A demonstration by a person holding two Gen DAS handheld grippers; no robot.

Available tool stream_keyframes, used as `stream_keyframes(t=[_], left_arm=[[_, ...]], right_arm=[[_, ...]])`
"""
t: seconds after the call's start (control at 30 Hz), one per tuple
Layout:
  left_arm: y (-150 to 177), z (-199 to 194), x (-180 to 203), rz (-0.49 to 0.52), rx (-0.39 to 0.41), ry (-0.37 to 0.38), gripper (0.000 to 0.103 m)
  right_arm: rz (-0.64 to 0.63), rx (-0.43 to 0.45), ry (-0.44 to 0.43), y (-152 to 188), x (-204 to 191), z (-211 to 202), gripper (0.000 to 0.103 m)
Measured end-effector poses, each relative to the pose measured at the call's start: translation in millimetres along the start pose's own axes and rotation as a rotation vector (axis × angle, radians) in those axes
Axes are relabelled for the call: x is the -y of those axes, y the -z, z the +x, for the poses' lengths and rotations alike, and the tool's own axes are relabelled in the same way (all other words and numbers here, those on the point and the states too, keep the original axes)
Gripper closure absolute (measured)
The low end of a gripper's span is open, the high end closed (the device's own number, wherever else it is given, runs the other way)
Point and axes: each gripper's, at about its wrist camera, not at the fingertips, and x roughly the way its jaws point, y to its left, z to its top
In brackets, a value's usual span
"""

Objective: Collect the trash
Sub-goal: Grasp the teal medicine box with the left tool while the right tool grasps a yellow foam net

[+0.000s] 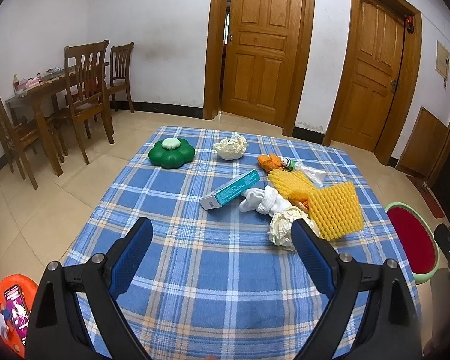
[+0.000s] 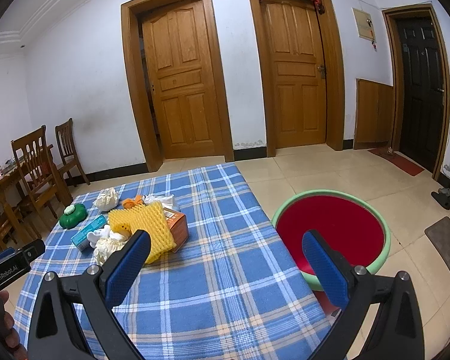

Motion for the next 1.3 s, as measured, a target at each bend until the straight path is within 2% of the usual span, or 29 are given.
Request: stream_keyframes(t=[0.43,0.7,0.8,1.0,1.13,1.3], left_arm=[[-15.6,34.9,-15.0,0.035,-0.04,-0.008,0.012],[-27.8,79.5,-34.4,0.06,-0.121,0.015,0.013],[-30.5,93.4,-37.1,0.081,-0.149,0.039,0.013],[-37.2,124.0,-30.3,0.146,-0.199,0.141,0.013],[-41.0,145.3,-25.9,0.181,-0.222,0.166,0.013],[-40.6,165.8,-26.1,0.195,-0.264,0.239,0.019]], right_arm=[[-0.015,-0.043,0.007,-10.5,-11.6,19.9,0.0],[-0.028,-0.101,-0.018,-20.9,-28.7,46.7,0.0],[-0.03,-0.121,-0.013,-23.2,-36.7,55.2,0.0],[-0.031,-0.171,0.017,-21.6,-51.9,77.4,0.0],[-0.034,-0.21,0.032,-18.1,-63.3,91.7,0.0],[-0.024,-0.264,0.027,-11.4,-71.2,111.9,0.0]])
